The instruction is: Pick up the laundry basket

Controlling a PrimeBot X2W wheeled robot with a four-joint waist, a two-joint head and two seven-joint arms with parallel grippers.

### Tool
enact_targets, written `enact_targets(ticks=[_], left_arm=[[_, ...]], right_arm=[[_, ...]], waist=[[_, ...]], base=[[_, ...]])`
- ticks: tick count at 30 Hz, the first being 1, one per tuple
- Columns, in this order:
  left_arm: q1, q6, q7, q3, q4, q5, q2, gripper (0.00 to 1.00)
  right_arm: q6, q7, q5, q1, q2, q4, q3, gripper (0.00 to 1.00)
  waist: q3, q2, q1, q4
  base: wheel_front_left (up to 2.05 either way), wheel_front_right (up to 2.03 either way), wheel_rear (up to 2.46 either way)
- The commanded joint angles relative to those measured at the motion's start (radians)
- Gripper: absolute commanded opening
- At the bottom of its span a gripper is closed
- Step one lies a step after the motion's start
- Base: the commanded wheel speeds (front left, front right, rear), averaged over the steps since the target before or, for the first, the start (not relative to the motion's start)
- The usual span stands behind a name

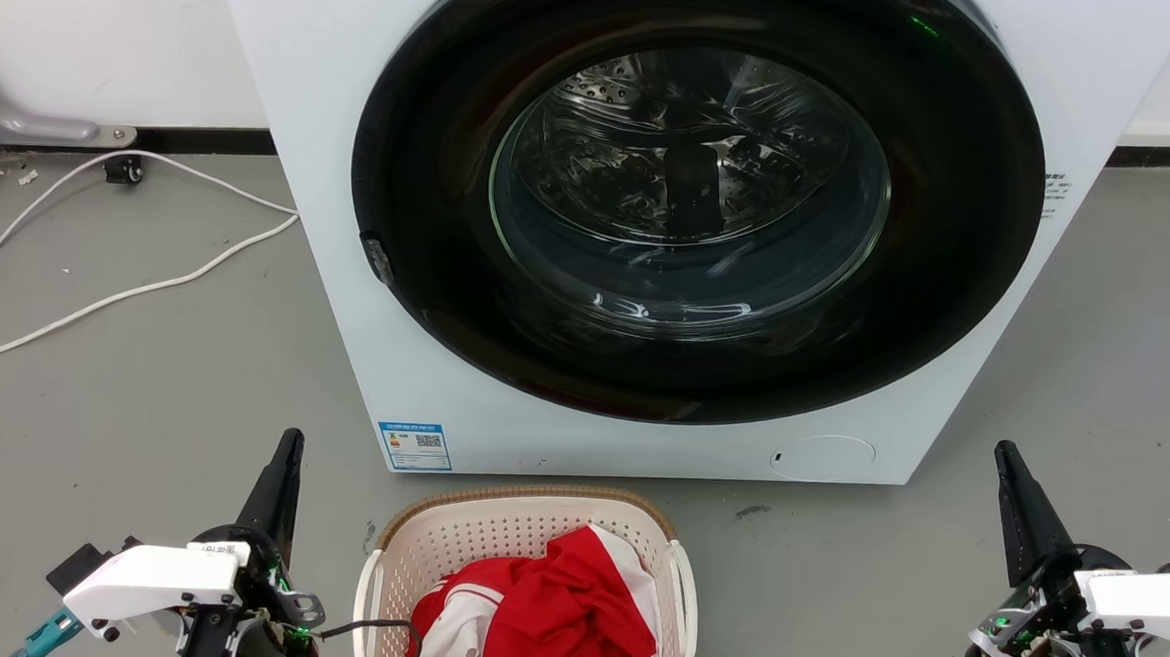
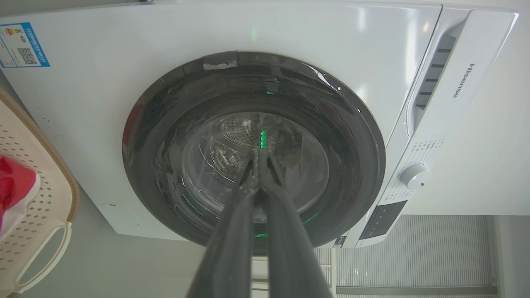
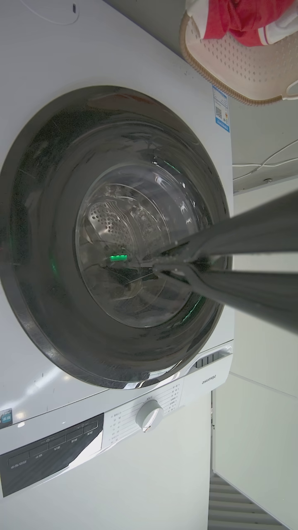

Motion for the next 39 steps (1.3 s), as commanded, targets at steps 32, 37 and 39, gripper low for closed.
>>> enact_targets(ticks=[32, 37, 39], left_arm=[[0.017, 0.0, -0.009, -0.008, 0.015, 0.002, -0.003, 1.0], [0.019, 0.0, -0.035, -0.013, -0.002, 0.033, -0.003, 1.0], [0.018, 0.0, -0.045, -0.013, -0.009, 0.062, -0.002, 1.0]], right_arm=[[0.0, -0.008, -0.005, 0.018, 0.001, 0.019, 0.005, 1.0], [0.0, -0.034, -0.044, 0.02, 0.001, 0.013, 0.007, 1.0], [0.0, -0.044, -0.08, 0.019, 0.001, 0.006, 0.004, 1.0]], waist=[[0.0, -0.0001, 0.0002, 0.0], [0.002, -0.0001, 0.0002, 0.0], [0.002, -0.0001, 0.0002, 0.0]], base=[[0.0, 0.0, 0.0], [0.0, 0.0, 0.0], [0.0, 0.0, 0.0]])
